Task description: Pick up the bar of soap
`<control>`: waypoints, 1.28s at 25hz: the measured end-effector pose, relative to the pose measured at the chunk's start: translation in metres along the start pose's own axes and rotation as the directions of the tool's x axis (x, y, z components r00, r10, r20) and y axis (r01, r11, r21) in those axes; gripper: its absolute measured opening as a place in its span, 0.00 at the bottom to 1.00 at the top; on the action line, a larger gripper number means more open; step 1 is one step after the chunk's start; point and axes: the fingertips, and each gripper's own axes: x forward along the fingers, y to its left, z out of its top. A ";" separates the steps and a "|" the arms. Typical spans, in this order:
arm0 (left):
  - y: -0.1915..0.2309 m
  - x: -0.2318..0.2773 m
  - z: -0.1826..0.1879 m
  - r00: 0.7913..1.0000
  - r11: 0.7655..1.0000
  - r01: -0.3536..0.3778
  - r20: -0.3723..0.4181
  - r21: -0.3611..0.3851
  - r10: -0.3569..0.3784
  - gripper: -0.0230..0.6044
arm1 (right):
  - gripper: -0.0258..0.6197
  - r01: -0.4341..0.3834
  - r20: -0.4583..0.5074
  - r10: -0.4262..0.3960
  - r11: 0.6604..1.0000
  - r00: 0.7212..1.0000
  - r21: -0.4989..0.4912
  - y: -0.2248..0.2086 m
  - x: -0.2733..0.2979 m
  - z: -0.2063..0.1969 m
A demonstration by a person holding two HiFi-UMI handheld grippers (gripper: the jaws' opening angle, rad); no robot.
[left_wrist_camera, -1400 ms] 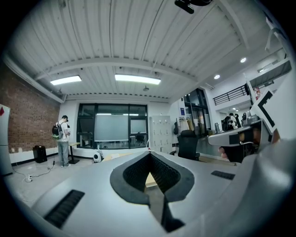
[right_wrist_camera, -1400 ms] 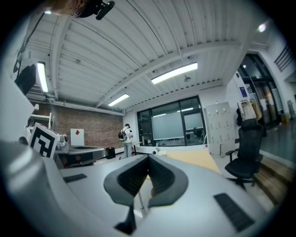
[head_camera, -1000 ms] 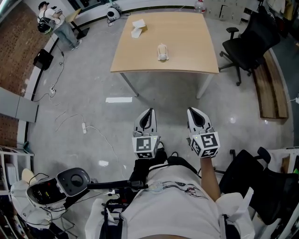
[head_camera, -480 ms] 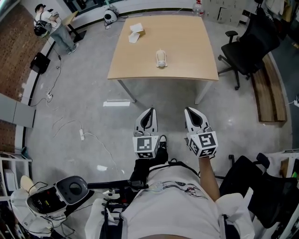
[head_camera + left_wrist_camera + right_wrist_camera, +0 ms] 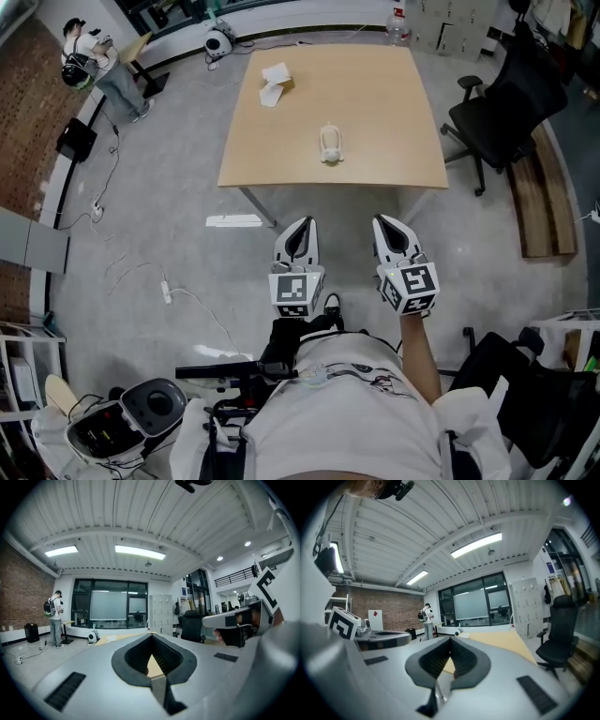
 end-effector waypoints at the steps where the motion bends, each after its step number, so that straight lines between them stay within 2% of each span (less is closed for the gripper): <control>1: 0.006 0.007 0.001 1.000 1.000 0.003 0.000 -0.002 -0.003 0.04 | 0.04 0.000 -0.001 0.000 1.000 1.000 -0.001 -0.001 0.009 0.002; 10: 0.047 0.054 -0.007 0.999 0.999 0.028 -0.020 -0.019 -0.029 0.04 | 0.04 0.016 -0.031 -0.016 1.000 0.999 -0.001 -0.006 0.070 0.001; 21: 0.067 0.078 -0.011 0.998 0.998 0.031 -0.047 -0.057 -0.034 0.04 | 0.04 0.011 -0.075 -0.010 1.000 0.997 0.003 -0.008 0.101 -0.005; 27: 0.064 0.109 -0.016 0.998 0.998 0.037 -0.057 -0.060 -0.040 0.04 | 0.05 0.008 -0.084 -0.006 1.000 0.996 0.015 -0.034 0.124 -0.005; 32: 0.079 0.149 -0.009 0.999 0.999 -0.009 -0.051 -0.041 0.007 0.04 | 0.05 -0.026 -0.070 0.027 0.999 0.997 0.021 -0.061 0.165 0.004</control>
